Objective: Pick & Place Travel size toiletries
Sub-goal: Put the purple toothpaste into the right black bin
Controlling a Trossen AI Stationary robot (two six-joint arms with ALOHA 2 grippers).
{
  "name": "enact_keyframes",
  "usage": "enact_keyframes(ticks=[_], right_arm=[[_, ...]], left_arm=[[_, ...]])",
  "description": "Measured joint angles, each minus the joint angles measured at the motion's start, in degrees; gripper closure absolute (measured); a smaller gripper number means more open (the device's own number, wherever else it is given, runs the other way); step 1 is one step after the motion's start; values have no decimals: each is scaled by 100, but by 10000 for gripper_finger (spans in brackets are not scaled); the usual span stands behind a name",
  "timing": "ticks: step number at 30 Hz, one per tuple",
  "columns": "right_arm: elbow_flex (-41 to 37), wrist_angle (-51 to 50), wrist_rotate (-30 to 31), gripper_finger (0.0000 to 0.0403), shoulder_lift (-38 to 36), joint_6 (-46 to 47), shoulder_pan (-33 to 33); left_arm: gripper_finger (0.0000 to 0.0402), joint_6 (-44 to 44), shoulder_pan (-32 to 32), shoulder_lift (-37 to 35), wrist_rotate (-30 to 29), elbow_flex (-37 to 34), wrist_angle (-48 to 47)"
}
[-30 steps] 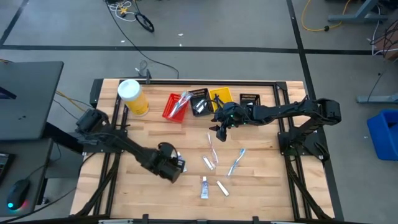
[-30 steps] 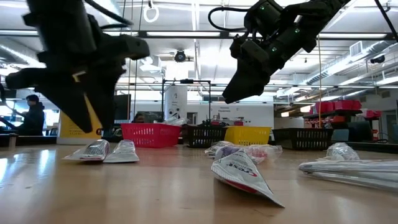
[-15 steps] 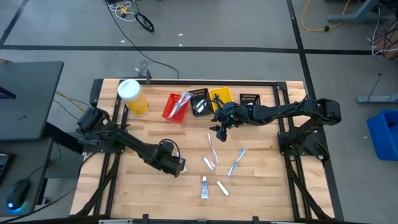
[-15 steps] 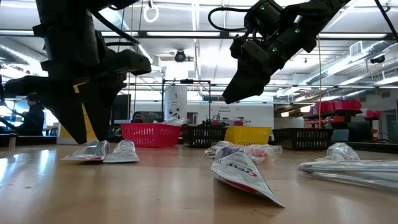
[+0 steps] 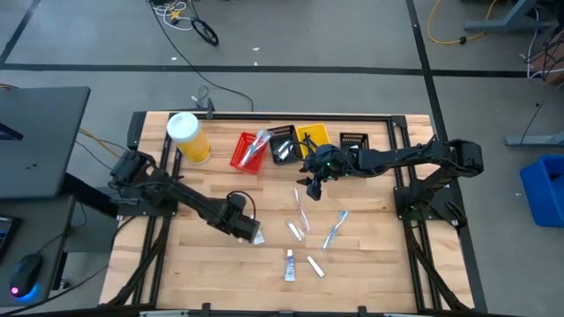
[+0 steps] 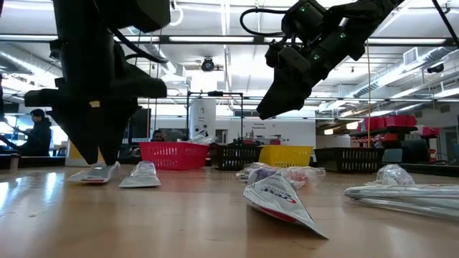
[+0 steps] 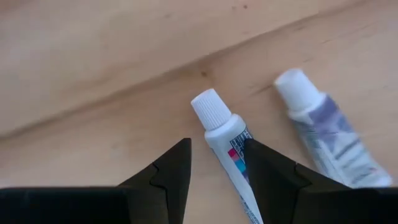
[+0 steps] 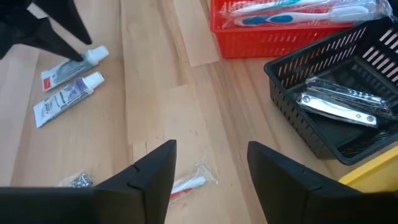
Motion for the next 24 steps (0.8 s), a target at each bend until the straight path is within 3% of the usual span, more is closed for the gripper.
enact_keyframes(ticks=[5, 15, 24], right_arm=[[0, 0, 0, 197, 0, 0, 0], [0, 4, 2, 179, 2, 0, 1], [0, -17, 7, 189, 2, -105, 1]], left_arm=[[244, 187, 104, -108, -186, 114, -30], [244, -782, 88, -72, -23, 96, 49], [244, -1003, 80, 141, 42, 63, 239]])
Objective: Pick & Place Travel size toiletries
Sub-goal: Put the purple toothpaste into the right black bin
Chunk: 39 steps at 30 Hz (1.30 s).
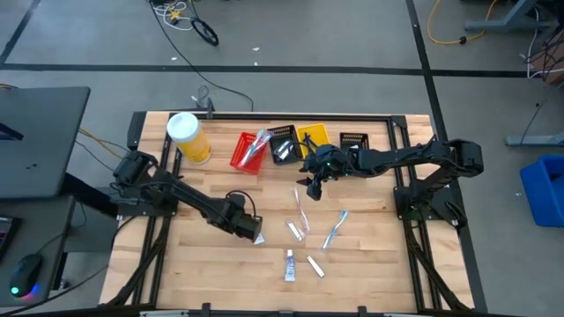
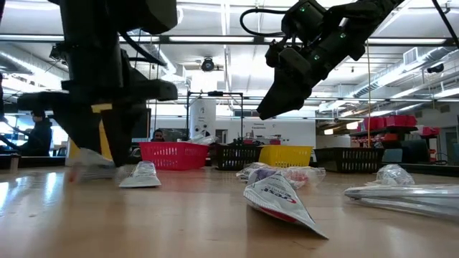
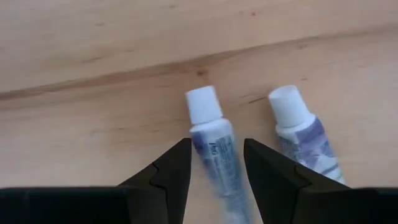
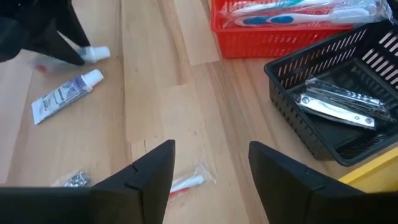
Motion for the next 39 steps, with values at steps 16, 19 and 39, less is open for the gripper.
enact_keyframes(ticks=[16, 19, 39], right_arm=[[0, -1, 0, 187, 0, 0, 0], [0, -4, 0, 182, 0, 0, -1], [0, -7, -3, 191, 0, 0, -2]], left_arm=[[274, 363, -13, 58, -11, -2, 52], [288, 366, -13, 58, -9, -2, 50], [259, 862, -15, 56, -38, 0, 42]])
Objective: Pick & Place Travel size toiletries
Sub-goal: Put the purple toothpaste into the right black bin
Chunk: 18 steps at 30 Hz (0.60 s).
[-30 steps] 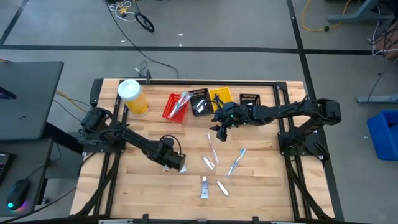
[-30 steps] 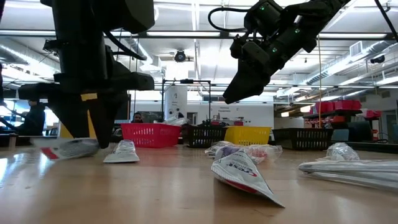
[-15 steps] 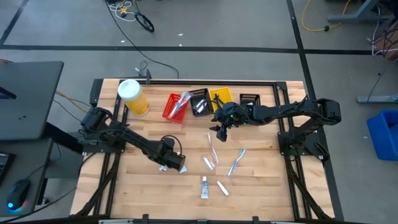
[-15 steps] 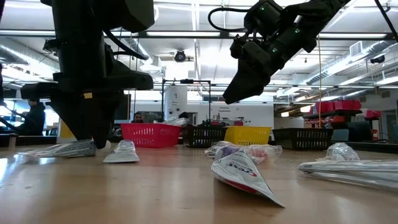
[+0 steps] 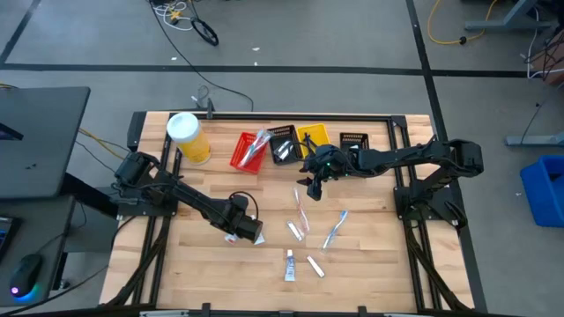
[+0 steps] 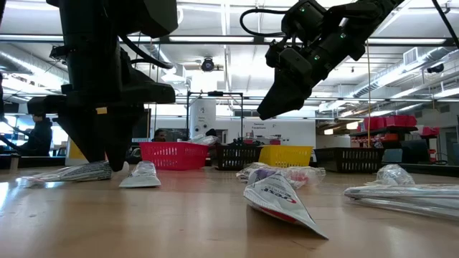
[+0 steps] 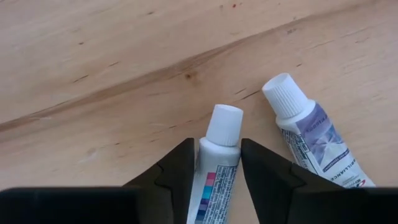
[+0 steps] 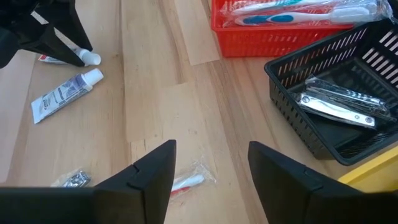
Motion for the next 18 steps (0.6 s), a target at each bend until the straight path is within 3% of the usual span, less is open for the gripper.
enact_keyframes(ticks=[10, 18], right_arm=[[0, -1, 0, 178, 0, -2, 2], [0, -1, 0, 195, 0, -2, 2]], left_arm=[[233, 424, 0, 0, -11, 0, 216], [232, 941, 0, 355, 151, 29, 235]])
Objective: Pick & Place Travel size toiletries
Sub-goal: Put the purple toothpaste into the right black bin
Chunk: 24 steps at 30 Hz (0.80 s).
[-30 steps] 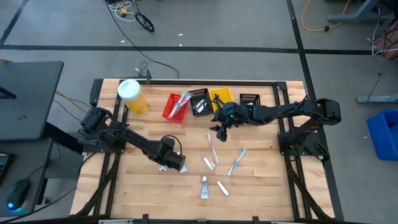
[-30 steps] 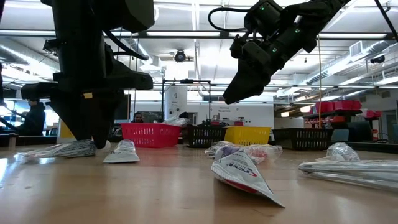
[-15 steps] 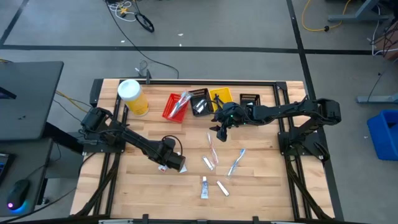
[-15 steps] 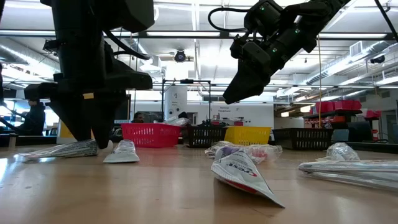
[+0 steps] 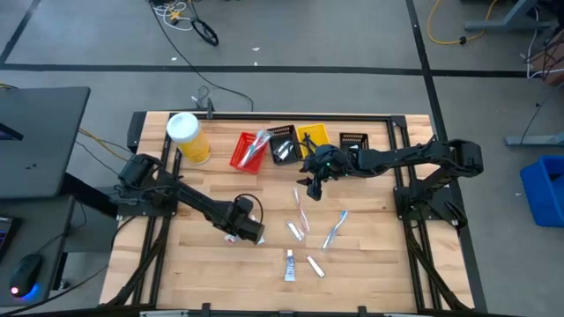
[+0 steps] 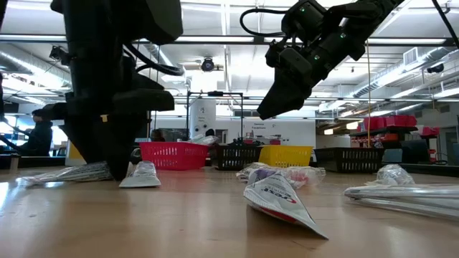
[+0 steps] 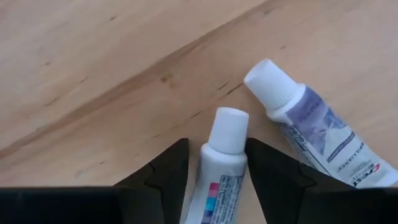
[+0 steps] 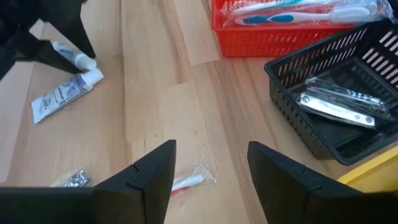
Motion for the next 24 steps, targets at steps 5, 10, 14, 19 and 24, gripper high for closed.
enact_keyframes(ticks=[5, 10, 14, 19, 24], right_arm=[[0, 14, 2, 198, 0, 0, -1], [0, 11, 0, 191, 0, -94, -1], [0, -9, -8, 181, -30, -378, 2], [0, -63, -7, 177, -316, -611, 2], [2, -772, 42, 186, -1113, -966, 4]], left_arm=[[246, 129, -8, 48, -136, -5, -35], [282, 256, -3, 16, -105, -7, -45], [299, 477, -2, 40, -160, 207, -190], [301, 808, 42, 65, -613, 820, -733], [304, 1272, 222, 62, -1054, 1576, -1330]])
